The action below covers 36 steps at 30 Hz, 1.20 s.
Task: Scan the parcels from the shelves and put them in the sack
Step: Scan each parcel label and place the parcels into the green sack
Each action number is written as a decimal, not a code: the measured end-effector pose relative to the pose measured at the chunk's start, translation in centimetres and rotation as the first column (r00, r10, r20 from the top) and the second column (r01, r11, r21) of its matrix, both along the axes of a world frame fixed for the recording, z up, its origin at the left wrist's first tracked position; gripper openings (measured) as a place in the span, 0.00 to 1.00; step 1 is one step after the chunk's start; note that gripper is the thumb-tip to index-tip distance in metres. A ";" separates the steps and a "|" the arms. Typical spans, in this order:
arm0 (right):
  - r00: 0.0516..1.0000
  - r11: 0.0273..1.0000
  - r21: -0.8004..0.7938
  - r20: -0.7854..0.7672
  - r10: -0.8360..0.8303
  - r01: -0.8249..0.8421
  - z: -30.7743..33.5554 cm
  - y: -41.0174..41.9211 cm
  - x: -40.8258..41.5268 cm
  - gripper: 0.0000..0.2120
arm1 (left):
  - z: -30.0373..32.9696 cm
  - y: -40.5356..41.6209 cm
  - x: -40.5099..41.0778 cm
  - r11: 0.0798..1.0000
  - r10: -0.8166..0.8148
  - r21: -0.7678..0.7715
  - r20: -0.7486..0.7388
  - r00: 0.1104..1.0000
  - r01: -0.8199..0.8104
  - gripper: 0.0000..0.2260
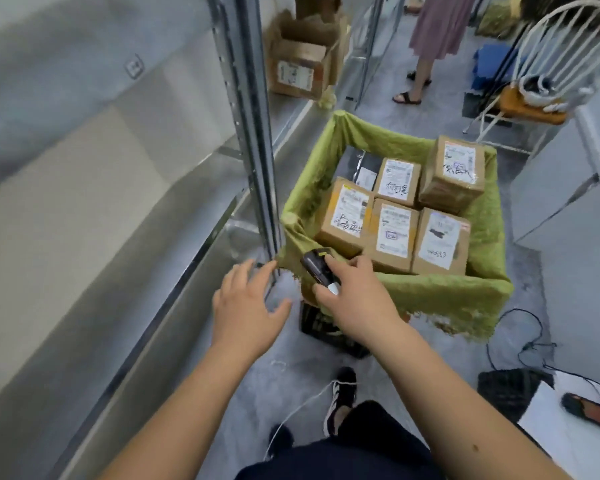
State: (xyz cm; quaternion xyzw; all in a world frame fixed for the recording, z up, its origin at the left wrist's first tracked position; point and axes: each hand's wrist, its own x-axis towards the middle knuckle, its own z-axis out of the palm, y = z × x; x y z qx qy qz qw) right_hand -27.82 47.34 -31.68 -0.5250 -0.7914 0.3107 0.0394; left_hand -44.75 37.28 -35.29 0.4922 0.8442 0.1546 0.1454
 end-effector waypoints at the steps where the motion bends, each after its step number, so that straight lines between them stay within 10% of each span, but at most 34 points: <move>1: 0.999 0.999 -0.004 0.013 0.047 -0.047 -0.1 -0.9 -0.6 0.33 | -0.1 -1.8 -0.2 0.999 0.037 -0.016 0.022 0.999 -0.036 0.33; 15: 0.822 0.823 0.030 -0.019 0.568 -0.568 -2.6 -6.3 0.5 0.33 | 0.6 -16.5 7.9 0.813 0.565 -0.125 -0.064 0.823 -0.568 0.34; 36: 0.151 0.156 0.122 -0.045 0.987 -0.980 3.5 -31.0 4.1 0.27 | 5.9 -42.5 26.9 0.246 0.949 -0.008 -0.199 0.243 -0.969 0.35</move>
